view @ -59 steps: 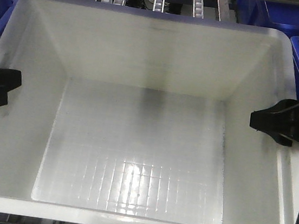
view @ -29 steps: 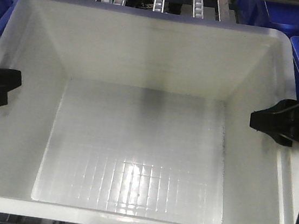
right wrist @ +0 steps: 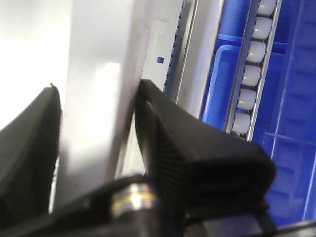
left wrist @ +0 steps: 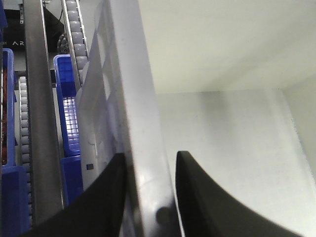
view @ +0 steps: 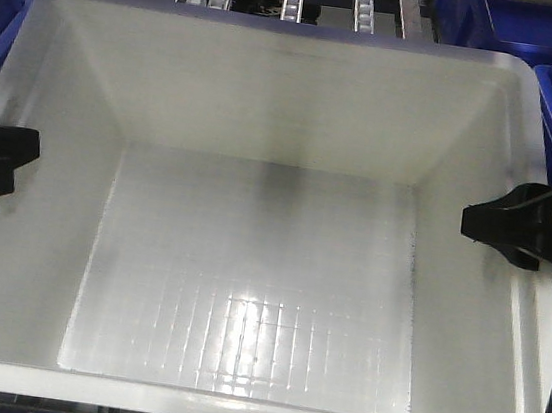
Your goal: Move bin from left to right shelf
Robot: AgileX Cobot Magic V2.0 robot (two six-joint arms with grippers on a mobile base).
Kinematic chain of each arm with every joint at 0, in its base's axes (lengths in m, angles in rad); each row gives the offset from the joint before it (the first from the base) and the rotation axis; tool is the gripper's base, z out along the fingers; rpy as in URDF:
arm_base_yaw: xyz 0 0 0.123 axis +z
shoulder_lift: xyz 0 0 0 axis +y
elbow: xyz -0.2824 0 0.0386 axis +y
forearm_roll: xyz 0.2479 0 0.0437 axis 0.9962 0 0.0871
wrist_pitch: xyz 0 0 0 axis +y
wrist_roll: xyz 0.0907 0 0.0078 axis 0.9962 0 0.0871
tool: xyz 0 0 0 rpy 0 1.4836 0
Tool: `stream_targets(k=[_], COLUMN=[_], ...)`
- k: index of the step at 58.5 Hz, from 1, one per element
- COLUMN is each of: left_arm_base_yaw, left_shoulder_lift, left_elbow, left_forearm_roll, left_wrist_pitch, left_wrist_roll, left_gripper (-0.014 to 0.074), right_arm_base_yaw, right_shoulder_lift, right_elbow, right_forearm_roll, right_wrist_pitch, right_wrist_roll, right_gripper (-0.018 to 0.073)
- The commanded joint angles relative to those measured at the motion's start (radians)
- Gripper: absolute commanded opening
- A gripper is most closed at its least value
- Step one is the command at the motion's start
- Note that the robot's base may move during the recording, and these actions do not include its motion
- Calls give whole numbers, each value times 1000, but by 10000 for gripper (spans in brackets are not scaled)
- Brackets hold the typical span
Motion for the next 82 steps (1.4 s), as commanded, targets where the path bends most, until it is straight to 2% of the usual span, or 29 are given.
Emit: stream_targets(k=[1,82], left_arm_base_yaw=[-14,-14], left_shoulder_lift=[-20,-20], left_elbow=[-47,-47], left_forearm_roll=[-69,-69], left_wrist_pitch=[-110,-110], left_wrist_roll=[16,16], left_gripper=[-6,-6], right_arm_base_yaw=[5,5], right_shoulder_lift=[-30,-30], right_elbow=[-43,-43], right_forearm_roll=[89,89], right_wrist_pitch=[-106,-102], right_wrist_roll=[-36,-36], right_gripper=[-4,-4])
